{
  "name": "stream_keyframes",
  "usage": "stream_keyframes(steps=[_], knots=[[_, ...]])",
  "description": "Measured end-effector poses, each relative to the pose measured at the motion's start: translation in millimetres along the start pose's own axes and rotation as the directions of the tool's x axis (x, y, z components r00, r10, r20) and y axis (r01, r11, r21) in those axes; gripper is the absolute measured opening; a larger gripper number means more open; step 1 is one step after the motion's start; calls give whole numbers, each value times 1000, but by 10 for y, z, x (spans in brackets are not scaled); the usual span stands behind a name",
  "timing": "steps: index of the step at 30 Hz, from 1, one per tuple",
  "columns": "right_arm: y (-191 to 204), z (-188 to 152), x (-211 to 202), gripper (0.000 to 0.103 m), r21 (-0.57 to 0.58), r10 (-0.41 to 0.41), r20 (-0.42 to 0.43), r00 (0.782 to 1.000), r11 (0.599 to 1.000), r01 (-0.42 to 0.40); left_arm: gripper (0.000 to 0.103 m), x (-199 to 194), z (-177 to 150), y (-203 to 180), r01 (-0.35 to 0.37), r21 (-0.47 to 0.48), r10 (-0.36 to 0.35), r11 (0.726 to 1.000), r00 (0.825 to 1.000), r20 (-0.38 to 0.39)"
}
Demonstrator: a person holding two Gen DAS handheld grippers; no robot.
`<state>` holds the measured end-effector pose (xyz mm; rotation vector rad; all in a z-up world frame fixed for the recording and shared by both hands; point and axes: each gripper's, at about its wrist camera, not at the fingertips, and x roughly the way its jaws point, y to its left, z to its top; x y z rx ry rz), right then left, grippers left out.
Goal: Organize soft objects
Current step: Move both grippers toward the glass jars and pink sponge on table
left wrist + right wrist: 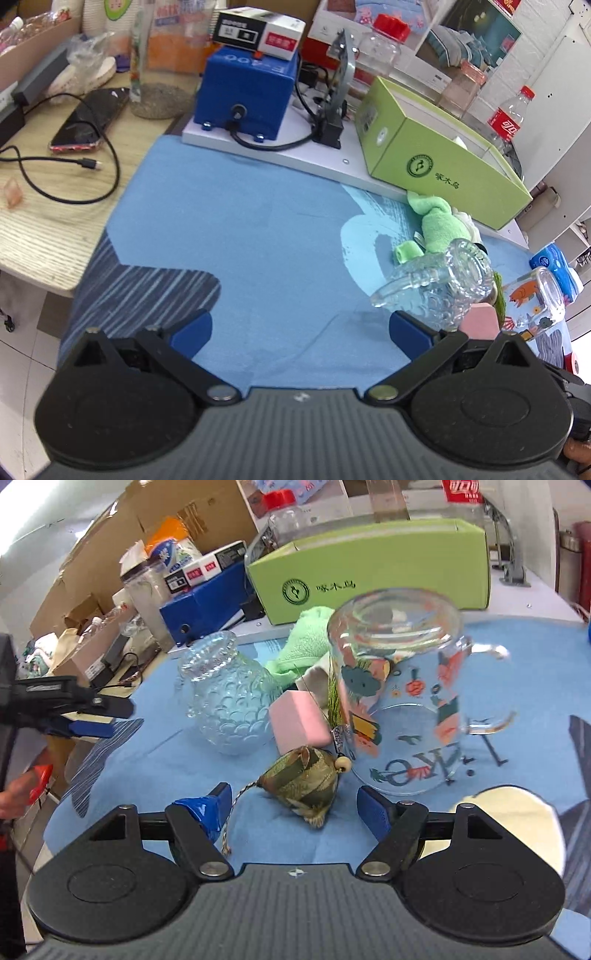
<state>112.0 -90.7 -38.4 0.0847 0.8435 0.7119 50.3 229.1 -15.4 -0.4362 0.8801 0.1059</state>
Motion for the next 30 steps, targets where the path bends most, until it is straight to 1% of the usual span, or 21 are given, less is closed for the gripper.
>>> stream_keyframes(steps=[2,3,4,5,6,7,8,9,10,12,14,16,18,20,23,25,26,28,30], knots=[[51,28,62,64,9,10,7,1000,1000,-10,101,8,8,47,-9,-7,9,1000,1000,-4],[87,44,90,64,21,31,6,999,999,-31,101,13,11,71,-10,-13,10,1000,1000,-5],[140,45,116,65,34,66,-2,998,997,-65,101,17,14,91,-10,-18,10,1000,1000,-5],[215,38,147,65,34,118,-20,993,993,-117,101,26,21,114,-12,-24,11,1000,1000,-5],[300,28,175,65,23,190,-39,981,982,-189,101,28,25,134,-13,-29,13,999,1000,-4],[389,21,204,64,14,272,-71,960,962,-272,101,29,30,156,-14,-34,14,999,1000,-3],[468,18,201,63,3,315,-86,945,949,-316,101,29,33,175,-16,-39,16,999,1000,-3],[527,28,175,63,-14,320,-83,944,947,-322,101,25,33,192,-16,-42,16,999,1000,-2],[571,51,122,63,-42,295,-67,953,954,-298,101,23,32,204,-15,-45,15,999,1000,-2],[565,106,17,64,-91,220,-37,975,971,-223,101,19,22,214,-8,-46,8,999,1000,-9],[486,129,-58,64,-102,158,-32,987,982,-161,101,-6,-2,173,9,-22,-10,1000,1000,-16],[354,137,-127,64,-86,104,2,995,991,-103,101,-35,-44,87,22,20,-22,1000,999,-26],[228,150,-112,64,-45,52,25,998,998,-51,101,-70,-130,-55,38,78,-35,996,999,-39],[159,145,-56,64,-14,34,33,999,999,-34,101,-85,-233,-203,65,143,-56,988,996,-68],[167,139,43,64,20,53,34,998,998,-54,101,-71,-415,-457,115,249,-87,962,989,-121],[169,122,75,64,37,67,31,997,997,-68,101,-43,-515,-630,149,309,-108,940,984,-145],[164,110,55,64,56,70,41,997,996,-72,101,-25,-562,-726,170,343,-123,924,980,-155],[104,79,-8,64,89,64,54,997,994,-68,101,21,-620,-879,191,393,-139,899,978,-157],[61,53,-83,64,85,37,54,998,995,-41,101,92,-674,-1015,197,450,-140,871,978,-157]])
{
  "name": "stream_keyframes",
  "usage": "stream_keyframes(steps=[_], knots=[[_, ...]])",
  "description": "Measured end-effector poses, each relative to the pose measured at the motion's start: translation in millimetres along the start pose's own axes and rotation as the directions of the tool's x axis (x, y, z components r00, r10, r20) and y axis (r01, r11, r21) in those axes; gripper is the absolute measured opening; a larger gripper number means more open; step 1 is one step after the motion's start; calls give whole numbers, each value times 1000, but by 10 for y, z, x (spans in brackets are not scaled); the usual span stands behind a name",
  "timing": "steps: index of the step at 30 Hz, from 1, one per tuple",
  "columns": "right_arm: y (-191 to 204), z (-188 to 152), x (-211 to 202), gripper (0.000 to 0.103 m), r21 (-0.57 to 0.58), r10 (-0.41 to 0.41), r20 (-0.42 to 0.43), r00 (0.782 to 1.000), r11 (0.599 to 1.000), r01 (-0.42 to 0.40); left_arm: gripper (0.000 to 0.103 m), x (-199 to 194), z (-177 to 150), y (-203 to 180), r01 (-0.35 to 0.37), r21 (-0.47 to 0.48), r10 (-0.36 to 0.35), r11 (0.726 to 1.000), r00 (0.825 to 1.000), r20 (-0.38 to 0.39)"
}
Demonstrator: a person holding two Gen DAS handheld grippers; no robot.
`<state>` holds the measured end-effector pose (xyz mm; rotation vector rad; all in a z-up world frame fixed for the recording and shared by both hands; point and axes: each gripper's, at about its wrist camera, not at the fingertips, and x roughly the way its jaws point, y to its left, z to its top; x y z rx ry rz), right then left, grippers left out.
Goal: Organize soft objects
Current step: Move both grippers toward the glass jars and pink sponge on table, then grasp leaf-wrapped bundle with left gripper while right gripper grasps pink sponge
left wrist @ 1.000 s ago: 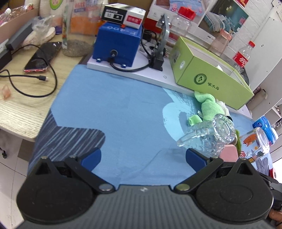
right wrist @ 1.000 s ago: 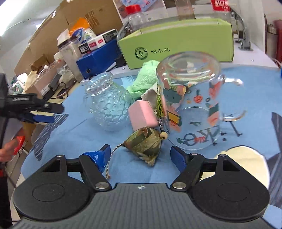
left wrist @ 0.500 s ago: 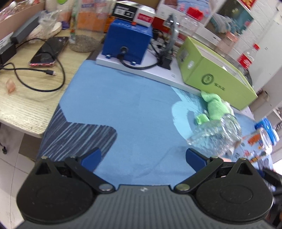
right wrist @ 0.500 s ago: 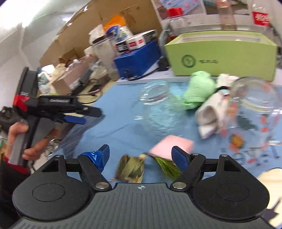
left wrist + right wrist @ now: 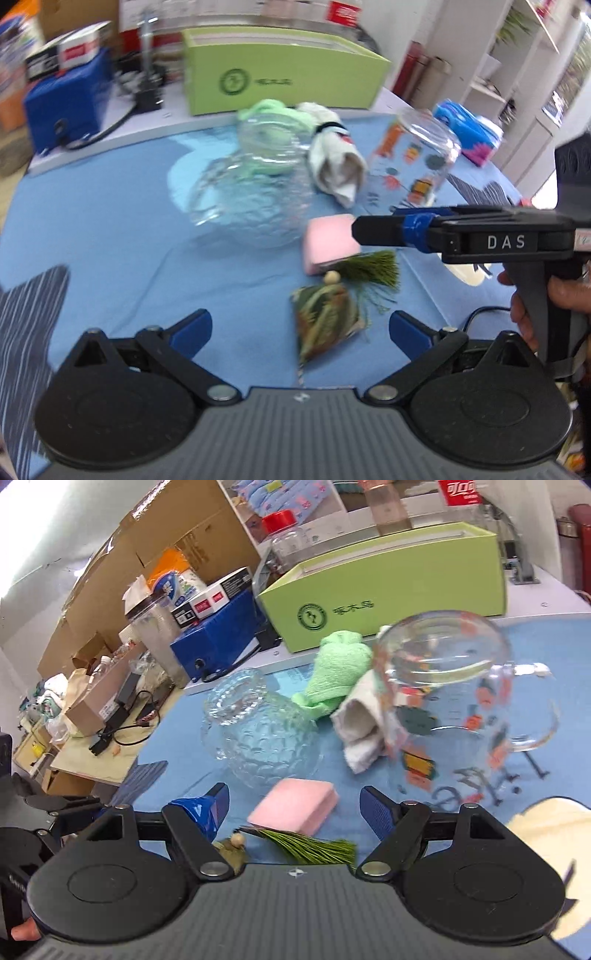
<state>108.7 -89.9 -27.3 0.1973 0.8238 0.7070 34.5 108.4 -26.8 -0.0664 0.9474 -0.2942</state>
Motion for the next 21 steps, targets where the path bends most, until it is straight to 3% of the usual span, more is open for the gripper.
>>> stream_keyframes(steps=[4,6,7,10,16,17,21], knots=[[-24,-22,-108,65,-10,-10,-2,1000,1000,10,97,174,11,-119,-23,55,23,998,1000,3],[-18,-17,-136,65,0,8,6,1000,1000,-8,76,222,6,-154,-16,84,16,996,1000,1],[-24,-18,-151,65,4,13,9,1000,1000,-13,71,248,-4,-151,-3,81,4,997,1000,-13],[-43,-18,-163,65,22,11,17,1000,1000,-11,71,233,-33,-130,-75,109,76,991,997,-5],[-91,-61,-121,65,36,22,-4,1000,999,-22,78,58,-65,433,-275,-50,274,960,961,-21],[-81,-69,-92,65,30,26,-16,1000,999,-25,82,40,-75,504,-288,-58,286,956,958,-27],[105,-46,46,65,-60,23,-33,999,998,-25,83,-15,-93,499,-277,-23,277,961,961,-8]])
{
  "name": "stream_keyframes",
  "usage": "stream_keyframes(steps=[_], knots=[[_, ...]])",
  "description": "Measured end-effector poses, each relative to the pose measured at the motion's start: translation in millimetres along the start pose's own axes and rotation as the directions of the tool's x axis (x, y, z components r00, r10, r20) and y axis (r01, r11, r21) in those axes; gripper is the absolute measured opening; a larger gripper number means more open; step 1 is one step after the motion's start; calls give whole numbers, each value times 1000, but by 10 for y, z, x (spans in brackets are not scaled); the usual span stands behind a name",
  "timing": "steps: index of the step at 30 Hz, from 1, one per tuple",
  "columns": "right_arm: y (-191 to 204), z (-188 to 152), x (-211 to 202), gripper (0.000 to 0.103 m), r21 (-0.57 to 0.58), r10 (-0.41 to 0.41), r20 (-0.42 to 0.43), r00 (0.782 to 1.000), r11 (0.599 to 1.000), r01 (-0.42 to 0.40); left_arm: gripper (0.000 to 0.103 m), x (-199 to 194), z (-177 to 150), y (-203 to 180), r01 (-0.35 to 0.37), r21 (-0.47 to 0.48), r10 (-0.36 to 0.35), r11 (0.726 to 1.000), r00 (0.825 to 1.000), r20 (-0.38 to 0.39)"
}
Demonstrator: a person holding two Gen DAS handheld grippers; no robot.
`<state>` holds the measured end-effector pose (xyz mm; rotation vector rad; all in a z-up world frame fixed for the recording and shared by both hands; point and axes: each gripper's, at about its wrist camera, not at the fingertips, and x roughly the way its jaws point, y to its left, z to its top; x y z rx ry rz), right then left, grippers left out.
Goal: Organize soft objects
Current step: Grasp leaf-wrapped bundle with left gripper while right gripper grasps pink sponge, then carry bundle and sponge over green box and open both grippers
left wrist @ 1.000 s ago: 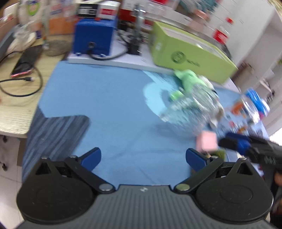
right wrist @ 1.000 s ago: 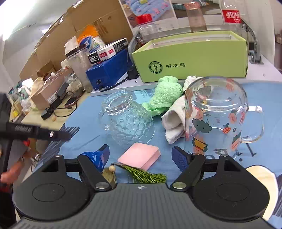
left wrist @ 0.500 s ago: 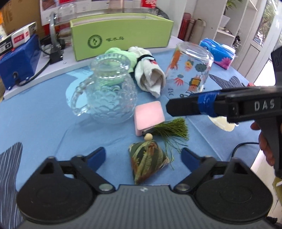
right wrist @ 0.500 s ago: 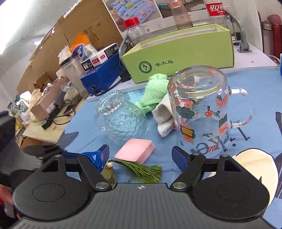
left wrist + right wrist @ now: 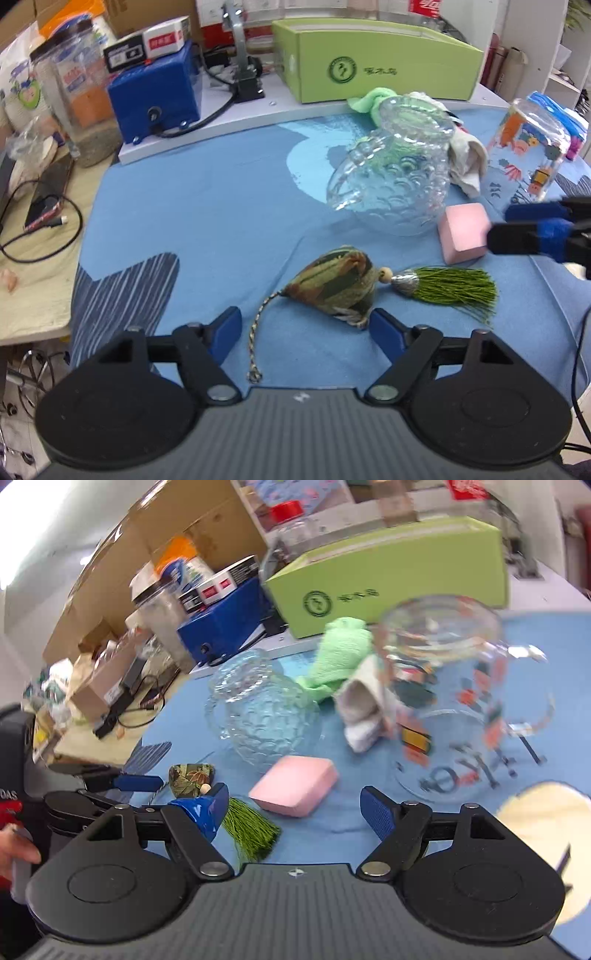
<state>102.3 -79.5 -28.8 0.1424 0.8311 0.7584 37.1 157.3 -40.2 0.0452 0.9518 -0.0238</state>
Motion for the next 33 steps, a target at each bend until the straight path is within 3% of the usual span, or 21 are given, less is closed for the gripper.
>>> stream_keyframes(steps=[4,7,15,19,22,23,24,27,28,33], knots=[[187,101,204,65,-78,-53,20,998,996,54,83,-42,31,-260,42,110,-48,993,998,50],[223,106,364,65,-94,-126,-4,992,988,125,84,19,68,-366,14,179,-29,984,997,76],[322,-28,450,66,-190,-199,24,980,961,200,84,179,131,-168,111,239,-138,965,986,97],[372,-68,495,66,-237,-265,54,963,933,270,83,209,152,-100,138,224,-166,965,980,114],[375,-55,503,67,-255,-272,50,961,927,276,65,205,146,-70,145,207,-171,968,979,114],[376,-52,503,65,-270,-270,53,961,923,274,54,189,148,-61,132,195,-156,972,981,117],[385,-56,501,61,-280,-261,55,964,922,265,50,173,148,-48,120,182,-143,976,983,117],[420,-76,469,38,-299,-233,64,970,923,241,48,109,135,36,145,110,-158,983,981,111],[418,-78,455,34,-302,-230,64,971,923,239,48,89,126,58,152,91,-161,984,981,109],[415,-81,292,30,-281,-187,86,979,938,204,48,-143,129,212,184,-4,-182,983,976,120]])
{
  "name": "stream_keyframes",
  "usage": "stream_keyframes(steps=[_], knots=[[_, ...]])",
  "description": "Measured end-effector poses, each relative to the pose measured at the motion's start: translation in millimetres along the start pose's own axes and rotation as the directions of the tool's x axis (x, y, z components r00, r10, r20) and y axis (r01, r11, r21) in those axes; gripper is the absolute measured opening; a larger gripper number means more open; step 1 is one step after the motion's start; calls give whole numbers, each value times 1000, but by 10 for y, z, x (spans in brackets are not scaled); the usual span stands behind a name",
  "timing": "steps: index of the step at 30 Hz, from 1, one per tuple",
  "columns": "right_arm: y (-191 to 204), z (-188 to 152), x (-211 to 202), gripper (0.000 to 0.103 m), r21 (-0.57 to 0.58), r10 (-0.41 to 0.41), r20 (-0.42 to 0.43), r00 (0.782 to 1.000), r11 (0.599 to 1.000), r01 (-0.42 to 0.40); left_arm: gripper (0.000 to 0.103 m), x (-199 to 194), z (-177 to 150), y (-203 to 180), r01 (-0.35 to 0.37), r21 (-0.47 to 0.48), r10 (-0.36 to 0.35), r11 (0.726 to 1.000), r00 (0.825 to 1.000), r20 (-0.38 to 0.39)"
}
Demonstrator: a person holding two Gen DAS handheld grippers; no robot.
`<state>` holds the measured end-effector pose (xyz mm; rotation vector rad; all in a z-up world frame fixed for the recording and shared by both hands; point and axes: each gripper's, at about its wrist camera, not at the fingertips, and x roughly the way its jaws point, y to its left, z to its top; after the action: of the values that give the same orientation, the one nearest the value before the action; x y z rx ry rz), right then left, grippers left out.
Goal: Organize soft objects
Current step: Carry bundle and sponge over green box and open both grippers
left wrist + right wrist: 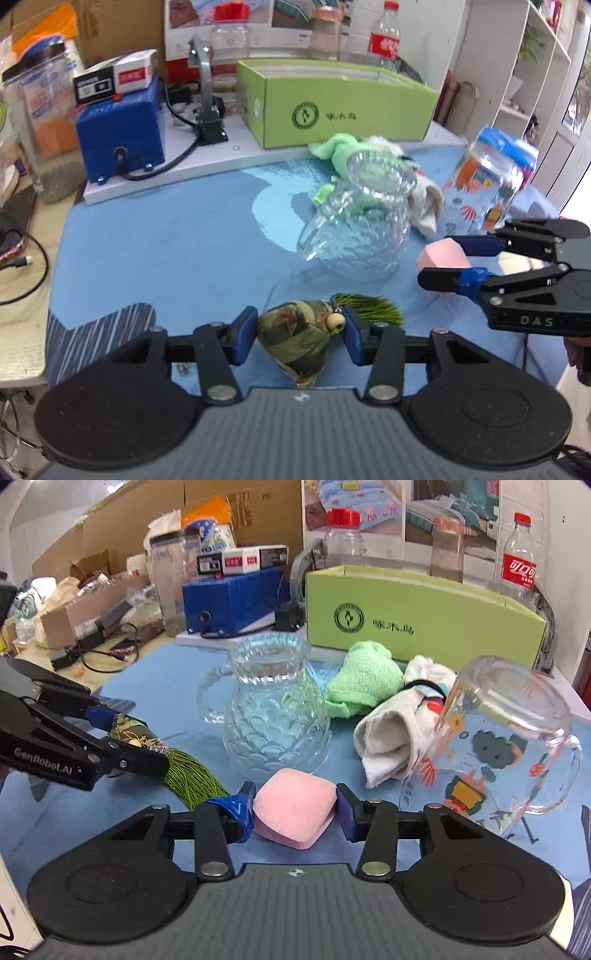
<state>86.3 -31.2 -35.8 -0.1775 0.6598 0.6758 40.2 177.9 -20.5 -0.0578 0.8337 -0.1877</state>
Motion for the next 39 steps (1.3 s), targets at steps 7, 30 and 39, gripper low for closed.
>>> stream_keyframes(steps=[7,30,39], knots=[[-142,173,-512,31,96,144,134,980,983,-157,48,-416,303,111,64,-81,-57,995,994,93],[-1940,2093,543,41,117,21,50,999,993,-27,62,749,2791,38,62,-71,-47,996,977,206],[-2096,2036,885,52,200,-14,34,999,980,7,74,993,2705,97,8,-76,5,997,986,168]])
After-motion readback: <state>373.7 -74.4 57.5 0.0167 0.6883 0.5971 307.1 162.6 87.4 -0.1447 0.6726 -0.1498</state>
